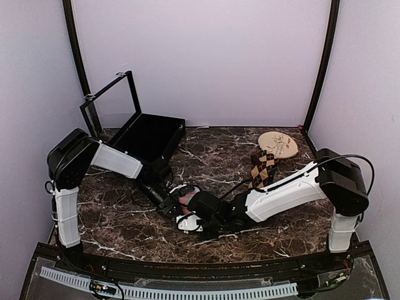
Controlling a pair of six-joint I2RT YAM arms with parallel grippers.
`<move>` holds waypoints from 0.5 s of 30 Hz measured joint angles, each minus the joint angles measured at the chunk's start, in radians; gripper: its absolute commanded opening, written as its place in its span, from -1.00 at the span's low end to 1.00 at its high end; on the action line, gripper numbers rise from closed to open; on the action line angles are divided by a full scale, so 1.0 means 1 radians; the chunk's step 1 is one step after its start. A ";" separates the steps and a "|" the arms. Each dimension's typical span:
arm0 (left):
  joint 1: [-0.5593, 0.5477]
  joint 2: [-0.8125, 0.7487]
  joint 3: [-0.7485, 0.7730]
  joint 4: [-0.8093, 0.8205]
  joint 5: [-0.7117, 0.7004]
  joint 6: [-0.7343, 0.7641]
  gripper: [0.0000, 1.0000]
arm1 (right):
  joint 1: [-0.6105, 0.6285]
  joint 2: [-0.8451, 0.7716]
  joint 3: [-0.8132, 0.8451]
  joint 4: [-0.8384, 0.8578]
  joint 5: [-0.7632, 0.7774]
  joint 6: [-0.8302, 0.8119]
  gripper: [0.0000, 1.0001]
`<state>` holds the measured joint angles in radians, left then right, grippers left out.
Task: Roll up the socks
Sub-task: Roll the sock at the center of the board.
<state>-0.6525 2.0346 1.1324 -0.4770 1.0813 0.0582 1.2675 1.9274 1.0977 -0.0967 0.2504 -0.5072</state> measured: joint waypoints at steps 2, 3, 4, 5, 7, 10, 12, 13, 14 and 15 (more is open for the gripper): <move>0.002 0.000 0.000 -0.003 0.000 0.002 -0.63 | -0.003 0.003 0.002 0.003 -0.001 0.000 -0.69; 0.002 0.000 0.000 -0.004 0.000 0.002 -0.57 | -0.005 0.005 0.003 0.005 -0.003 0.000 -0.71; 0.003 0.000 0.000 -0.005 0.000 0.000 -0.53 | -0.006 0.006 0.004 0.005 -0.005 0.004 -0.73; 0.003 0.000 0.000 -0.005 -0.001 0.000 -0.47 | -0.007 0.008 0.005 0.006 -0.006 0.003 -0.76; 0.008 0.000 0.000 -0.004 -0.002 -0.007 -0.35 | -0.011 0.012 0.011 0.006 -0.009 0.010 -0.80; 0.018 -0.001 -0.003 0.003 -0.003 -0.025 -0.26 | -0.021 0.018 0.023 0.004 -0.019 0.015 -0.83; 0.022 -0.007 -0.008 0.013 -0.006 -0.037 -0.23 | -0.029 0.020 0.030 0.000 -0.031 0.021 -0.85; 0.028 -0.013 -0.013 0.019 -0.010 -0.044 -0.22 | -0.033 0.022 0.035 -0.005 -0.039 0.024 -0.86; 0.032 -0.021 -0.019 0.027 -0.014 -0.051 -0.20 | -0.038 0.024 0.040 -0.008 -0.048 0.029 -0.86; 0.039 -0.031 -0.025 0.036 -0.022 -0.061 -0.19 | -0.042 0.026 0.044 -0.010 -0.053 0.032 -0.87</move>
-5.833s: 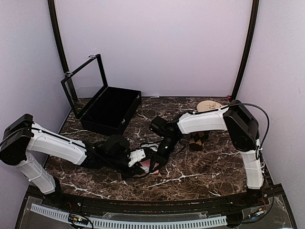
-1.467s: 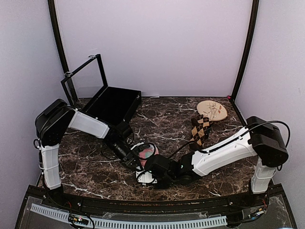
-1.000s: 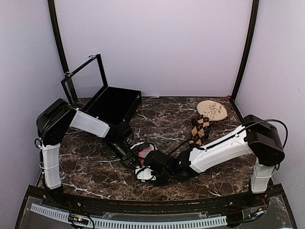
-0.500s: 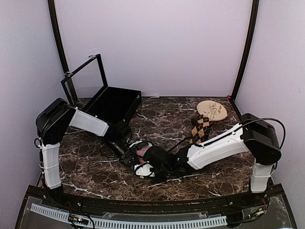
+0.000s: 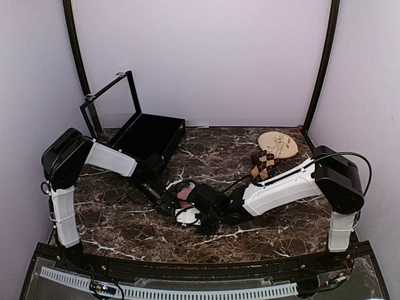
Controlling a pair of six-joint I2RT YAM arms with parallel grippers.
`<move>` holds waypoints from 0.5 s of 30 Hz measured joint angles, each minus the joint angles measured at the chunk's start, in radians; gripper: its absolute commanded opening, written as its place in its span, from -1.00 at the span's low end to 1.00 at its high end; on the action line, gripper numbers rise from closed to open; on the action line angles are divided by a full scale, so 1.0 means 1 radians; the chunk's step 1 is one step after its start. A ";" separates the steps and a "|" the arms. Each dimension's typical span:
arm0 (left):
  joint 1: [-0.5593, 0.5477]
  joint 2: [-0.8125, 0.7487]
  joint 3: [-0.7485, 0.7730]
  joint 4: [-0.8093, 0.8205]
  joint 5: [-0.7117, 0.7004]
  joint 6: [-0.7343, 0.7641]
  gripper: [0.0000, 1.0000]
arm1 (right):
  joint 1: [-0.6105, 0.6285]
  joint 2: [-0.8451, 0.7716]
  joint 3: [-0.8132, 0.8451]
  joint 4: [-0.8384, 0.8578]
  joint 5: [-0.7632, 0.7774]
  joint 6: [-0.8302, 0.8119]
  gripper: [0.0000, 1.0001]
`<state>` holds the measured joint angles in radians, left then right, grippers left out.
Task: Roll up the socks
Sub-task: Roll the sock at the center of the board.
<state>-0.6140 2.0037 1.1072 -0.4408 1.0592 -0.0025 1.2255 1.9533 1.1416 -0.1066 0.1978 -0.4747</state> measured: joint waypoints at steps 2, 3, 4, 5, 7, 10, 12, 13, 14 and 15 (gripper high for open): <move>0.018 -0.021 -0.013 0.018 -0.019 -0.019 -0.18 | -0.008 0.004 0.008 -0.007 -0.013 0.008 -0.88; 0.027 -0.030 -0.018 0.029 -0.029 -0.029 -0.17 | -0.012 0.004 0.011 -0.010 -0.022 0.012 -0.88; 0.037 -0.040 -0.024 0.043 -0.039 -0.040 -0.17 | -0.016 0.004 0.013 -0.013 -0.030 0.017 -0.88; 0.044 -0.049 -0.030 0.054 -0.048 -0.048 -0.16 | -0.019 0.004 0.015 -0.017 -0.039 0.021 -0.88; 0.062 -0.075 -0.050 0.083 -0.068 -0.074 -0.15 | -0.025 0.006 0.030 -0.037 -0.054 0.029 -0.88; 0.081 -0.111 -0.068 0.117 -0.092 -0.106 -0.14 | -0.035 0.007 0.045 -0.064 -0.083 0.041 -0.88; 0.091 -0.131 -0.076 0.142 -0.110 -0.126 -0.14 | -0.041 0.008 0.053 -0.079 -0.101 0.049 -0.89; 0.094 -0.139 -0.080 0.151 -0.118 -0.135 -0.13 | -0.043 0.008 0.056 -0.085 -0.111 0.053 -0.89; 0.097 -0.147 -0.084 0.163 -0.128 -0.143 -0.13 | -0.047 0.009 0.062 -0.095 -0.123 0.058 -0.89; 0.098 -0.155 -0.089 0.171 -0.138 -0.149 -0.13 | -0.050 0.010 0.067 -0.102 -0.131 0.063 -0.89</move>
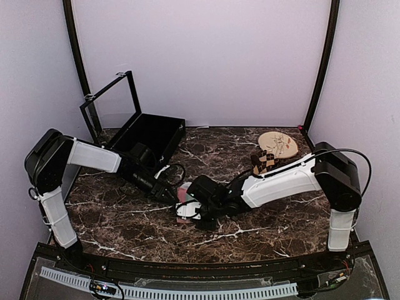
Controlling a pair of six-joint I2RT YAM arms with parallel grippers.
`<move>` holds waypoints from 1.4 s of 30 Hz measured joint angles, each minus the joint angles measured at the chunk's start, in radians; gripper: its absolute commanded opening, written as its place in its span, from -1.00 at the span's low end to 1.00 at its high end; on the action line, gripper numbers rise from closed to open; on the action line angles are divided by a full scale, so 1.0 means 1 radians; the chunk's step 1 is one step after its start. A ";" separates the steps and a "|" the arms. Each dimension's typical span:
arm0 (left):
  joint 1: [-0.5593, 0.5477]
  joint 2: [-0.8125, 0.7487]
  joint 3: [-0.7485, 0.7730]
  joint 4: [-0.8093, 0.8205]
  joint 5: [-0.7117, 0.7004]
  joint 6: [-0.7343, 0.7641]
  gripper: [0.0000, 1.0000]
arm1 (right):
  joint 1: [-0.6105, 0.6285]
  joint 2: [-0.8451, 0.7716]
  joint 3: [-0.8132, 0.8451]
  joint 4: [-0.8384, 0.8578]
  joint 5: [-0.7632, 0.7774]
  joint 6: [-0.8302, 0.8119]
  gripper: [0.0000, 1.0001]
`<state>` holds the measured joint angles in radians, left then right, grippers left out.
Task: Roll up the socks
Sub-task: Roll the sock at the center of the board.
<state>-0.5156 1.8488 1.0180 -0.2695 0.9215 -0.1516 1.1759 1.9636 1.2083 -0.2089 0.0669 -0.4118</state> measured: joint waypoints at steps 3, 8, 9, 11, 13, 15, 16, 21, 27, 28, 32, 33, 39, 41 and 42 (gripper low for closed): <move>0.006 -0.031 -0.028 0.032 -0.037 -0.020 -0.11 | -0.010 0.004 0.018 -0.028 -0.029 0.010 -0.89; 0.008 -0.103 -0.085 0.074 -0.122 -0.036 -0.05 | -0.033 0.011 0.048 -0.078 -0.096 0.034 -0.89; 0.008 -0.118 -0.097 0.081 -0.139 -0.037 -0.03 | -0.039 0.014 0.057 -0.092 -0.112 0.039 -0.89; 0.009 -0.154 -0.126 0.100 -0.177 -0.040 -0.02 | -0.049 0.021 0.075 -0.115 -0.142 0.050 -0.90; 0.009 -0.199 -0.156 0.118 -0.214 -0.045 -0.02 | -0.061 0.029 0.095 -0.143 -0.178 0.060 -0.89; 0.009 -0.238 -0.179 0.134 -0.248 -0.049 -0.03 | -0.073 0.037 0.116 -0.171 -0.215 0.071 -0.89; 0.009 -0.259 -0.191 0.146 -0.267 -0.052 -0.03 | -0.079 0.042 0.127 -0.187 -0.233 0.075 -0.89; -0.009 -0.352 -0.266 0.208 -0.361 -0.071 -0.04 | -0.118 0.072 0.189 -0.272 -0.340 0.098 -0.90; -0.147 -0.431 -0.351 0.283 -0.495 -0.078 -0.04 | -0.162 0.096 0.222 -0.332 -0.453 0.122 -0.90; -0.175 -0.441 -0.369 0.303 -0.517 -0.081 -0.04 | -0.166 0.097 0.222 -0.340 -0.468 0.126 -0.90; -0.247 -0.494 -0.453 0.377 -0.579 -0.090 -0.04 | -0.182 0.097 0.222 -0.369 -0.529 0.142 -0.91; -0.259 -0.507 -0.470 0.390 -0.594 -0.089 -0.04 | -0.184 0.097 0.222 -0.374 -0.545 0.146 -0.91; -0.336 -0.560 -0.518 0.455 -0.657 -0.039 -0.02 | -0.198 0.115 0.248 -0.429 -0.644 0.162 -0.91; -0.370 -0.566 -0.518 0.479 -0.671 -0.010 -0.02 | -0.201 0.129 0.261 -0.444 -0.671 0.163 -0.91; -0.388 -0.566 -0.518 0.489 -0.676 0.008 -0.02 | -0.202 0.134 0.264 -0.448 -0.681 0.163 -0.92</move>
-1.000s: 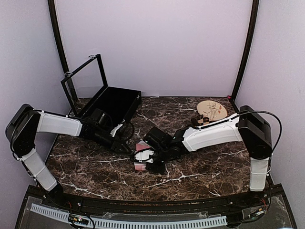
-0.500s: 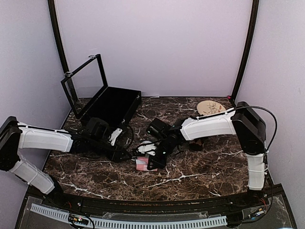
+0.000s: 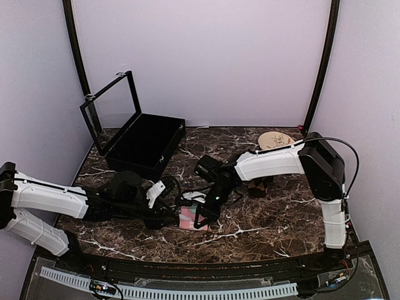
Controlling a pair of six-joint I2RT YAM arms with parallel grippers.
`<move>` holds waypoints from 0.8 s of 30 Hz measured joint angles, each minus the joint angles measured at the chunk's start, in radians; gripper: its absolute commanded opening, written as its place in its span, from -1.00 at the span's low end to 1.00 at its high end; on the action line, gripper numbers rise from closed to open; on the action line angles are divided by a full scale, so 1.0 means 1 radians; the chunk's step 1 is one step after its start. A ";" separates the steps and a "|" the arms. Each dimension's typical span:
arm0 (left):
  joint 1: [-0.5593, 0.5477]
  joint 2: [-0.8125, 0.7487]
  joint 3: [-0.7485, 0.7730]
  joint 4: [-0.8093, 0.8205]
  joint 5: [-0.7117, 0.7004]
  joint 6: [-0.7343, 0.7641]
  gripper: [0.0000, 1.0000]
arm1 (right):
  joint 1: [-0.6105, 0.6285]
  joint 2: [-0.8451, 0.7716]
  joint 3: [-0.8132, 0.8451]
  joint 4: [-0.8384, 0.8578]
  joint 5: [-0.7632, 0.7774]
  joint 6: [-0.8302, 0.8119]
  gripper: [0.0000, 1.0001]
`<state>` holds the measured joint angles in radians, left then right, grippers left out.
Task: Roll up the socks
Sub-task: Roll the sock at the center of the board.
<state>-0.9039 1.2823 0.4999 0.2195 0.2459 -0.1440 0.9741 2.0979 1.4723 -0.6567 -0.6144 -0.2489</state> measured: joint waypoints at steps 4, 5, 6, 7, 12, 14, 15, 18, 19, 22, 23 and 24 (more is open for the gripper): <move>-0.066 0.027 0.006 0.023 -0.004 0.074 0.00 | -0.001 0.015 0.001 -0.011 -0.035 0.000 -0.92; -0.079 0.045 0.013 0.021 -0.003 0.091 0.00 | -0.001 0.015 0.000 -0.013 -0.040 0.001 -0.92; -0.089 0.067 0.024 0.017 -0.003 0.107 0.00 | -0.001 0.015 0.000 -0.013 -0.045 0.001 -0.93; -0.100 0.095 0.039 0.011 -0.003 0.124 0.01 | -0.001 0.015 0.000 -0.013 -0.048 0.001 -0.93; -0.129 0.169 0.082 -0.002 -0.011 0.186 0.03 | -0.001 0.015 -0.009 -0.014 -0.071 0.003 -0.94; -0.133 0.173 0.091 -0.009 -0.021 0.206 0.03 | -0.001 0.015 -0.012 -0.013 -0.076 0.004 -0.95; -0.134 0.175 0.096 -0.012 -0.025 0.215 0.03 | -0.001 0.015 -0.013 -0.013 -0.079 0.004 -0.95; -0.138 0.180 0.112 -0.020 -0.045 0.247 0.04 | -0.001 0.015 -0.014 -0.014 -0.086 0.004 -0.96; -0.140 0.180 0.115 -0.024 -0.048 0.255 0.04 | -0.001 0.015 -0.014 -0.014 -0.089 0.003 -0.96; -0.144 0.183 0.124 -0.040 -0.052 0.283 0.04 | -0.002 0.015 -0.014 -0.014 -0.092 0.003 -0.96; -0.144 0.188 0.131 -0.049 -0.051 0.292 0.04 | -0.002 0.015 -0.014 -0.014 -0.092 0.003 -0.97; -0.144 0.195 0.138 -0.055 -0.049 0.299 0.04 | -0.002 0.015 -0.014 -0.015 -0.092 0.003 -0.97</move>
<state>-1.0481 1.4776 0.6380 0.1646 0.1967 0.1555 0.9726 2.1132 1.4578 -0.6720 -0.7067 -0.2459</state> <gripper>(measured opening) 0.519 0.047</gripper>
